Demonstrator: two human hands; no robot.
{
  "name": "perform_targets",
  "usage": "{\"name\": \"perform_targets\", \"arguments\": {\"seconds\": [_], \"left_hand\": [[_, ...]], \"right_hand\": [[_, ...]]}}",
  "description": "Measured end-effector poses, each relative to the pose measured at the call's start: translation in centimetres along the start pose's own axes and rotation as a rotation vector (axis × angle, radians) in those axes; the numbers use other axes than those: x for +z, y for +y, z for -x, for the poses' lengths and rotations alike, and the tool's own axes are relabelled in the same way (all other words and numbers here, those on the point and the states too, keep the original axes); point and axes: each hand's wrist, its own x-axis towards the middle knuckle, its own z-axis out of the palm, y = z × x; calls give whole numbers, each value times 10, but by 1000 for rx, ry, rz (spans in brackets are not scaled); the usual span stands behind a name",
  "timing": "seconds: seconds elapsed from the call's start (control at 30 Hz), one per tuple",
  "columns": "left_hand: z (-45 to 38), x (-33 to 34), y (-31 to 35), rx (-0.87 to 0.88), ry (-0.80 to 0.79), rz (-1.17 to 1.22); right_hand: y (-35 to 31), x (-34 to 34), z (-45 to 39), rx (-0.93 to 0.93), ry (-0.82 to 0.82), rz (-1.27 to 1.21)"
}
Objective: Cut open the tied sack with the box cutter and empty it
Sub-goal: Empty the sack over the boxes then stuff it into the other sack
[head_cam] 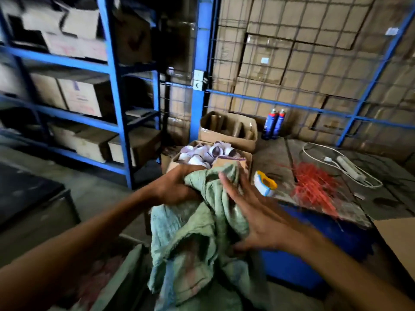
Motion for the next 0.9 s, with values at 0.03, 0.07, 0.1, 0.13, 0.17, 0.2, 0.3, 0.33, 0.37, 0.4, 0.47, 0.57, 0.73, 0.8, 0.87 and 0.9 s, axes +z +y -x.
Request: {"name": "perform_targets", "arguments": {"seconds": [0.03,0.07,0.1,0.13,0.17,0.2,0.3,0.33,0.37,0.4,0.47,0.57,0.73,0.8,0.87,0.9], "left_hand": [[4,0,2,-38,18,46],[12,1,1,-88,74,70],[21,3,-2,-131,142,89],[31,1,-5,-175,221,89],[41,-2,-8,-209,290,69],[50,-7,-11,-259,339,26],[86,-19,-15,-461,329,-190],[98,-18,-19,-496,297,-387],[109,-15,-24,-517,279,-578],[122,-14,-33,-539,307,-712],[150,-20,-55,-609,434,-838],[186,-48,-74,-641,548,-990],[223,-90,-113,-644,654,-1131],[232,-107,-140,-677,697,-1151],[238,-115,-167,-699,694,-1148],[243,-116,-186,-706,687,-1133]], "right_hand": [[-4,8,-11,-55,65,16],[-7,18,-24,-99,140,13],[-11,26,-37,-134,225,45],[-15,36,-50,-149,303,102],[-20,46,-63,-141,346,131],[-23,55,-75,-115,361,110],[-34,89,-116,-63,339,-42],[-38,99,-131,-42,329,-91],[-42,106,-145,-17,334,-135],[-49,115,-160,-12,341,-183],[-70,133,-188,-53,315,-272],[-100,154,-218,-142,238,-469],[-134,188,-262,-301,176,-625],[-140,210,-291,-355,217,-581],[-140,236,-318,-376,205,-572],[-138,253,-334,-390,195,-554]]}}
